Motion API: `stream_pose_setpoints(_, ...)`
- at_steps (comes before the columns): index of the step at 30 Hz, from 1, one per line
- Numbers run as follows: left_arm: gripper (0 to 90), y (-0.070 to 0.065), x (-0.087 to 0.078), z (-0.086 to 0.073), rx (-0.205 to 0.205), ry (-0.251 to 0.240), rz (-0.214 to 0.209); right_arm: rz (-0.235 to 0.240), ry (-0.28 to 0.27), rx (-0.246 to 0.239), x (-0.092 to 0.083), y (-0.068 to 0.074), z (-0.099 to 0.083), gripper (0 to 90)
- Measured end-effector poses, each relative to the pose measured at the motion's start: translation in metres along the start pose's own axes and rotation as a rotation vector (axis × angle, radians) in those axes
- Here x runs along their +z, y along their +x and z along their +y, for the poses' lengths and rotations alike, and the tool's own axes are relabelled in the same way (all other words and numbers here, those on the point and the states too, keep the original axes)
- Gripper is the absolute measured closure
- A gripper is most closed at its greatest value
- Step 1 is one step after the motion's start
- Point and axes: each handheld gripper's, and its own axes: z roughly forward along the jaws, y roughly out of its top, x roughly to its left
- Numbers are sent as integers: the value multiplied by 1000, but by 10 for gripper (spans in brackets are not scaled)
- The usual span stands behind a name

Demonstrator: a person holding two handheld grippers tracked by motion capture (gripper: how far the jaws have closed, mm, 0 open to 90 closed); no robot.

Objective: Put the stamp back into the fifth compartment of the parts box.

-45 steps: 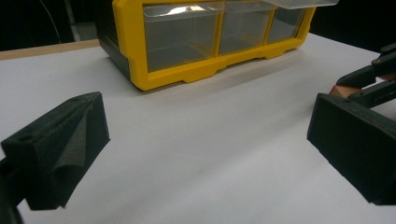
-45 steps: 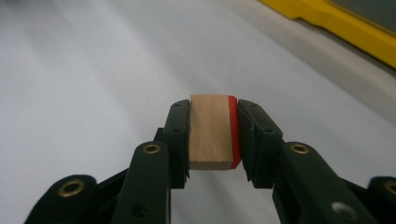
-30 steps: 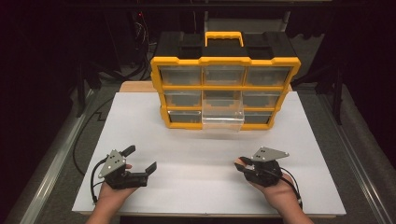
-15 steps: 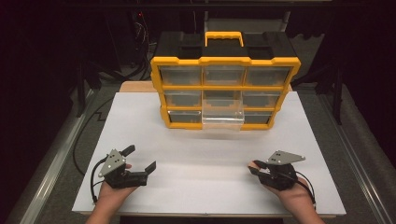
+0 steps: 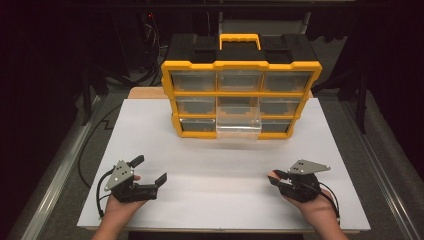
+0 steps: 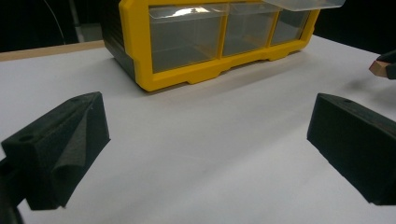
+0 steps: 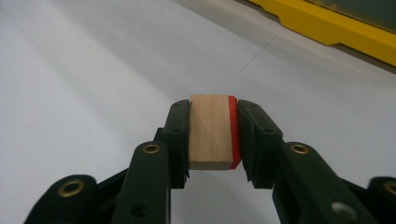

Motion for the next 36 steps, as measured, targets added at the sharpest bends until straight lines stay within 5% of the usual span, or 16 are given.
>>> stream_pose_setpoints(15, 3, 0, 0, -1, 12, 1, -11, 46, 74, 5, 11, -1, 13, 675)
stream_pose_setpoints(36, 4, -2, 2, -1, 17, -2, -14, 114, 343, -85, 22, -4, 29, 675)
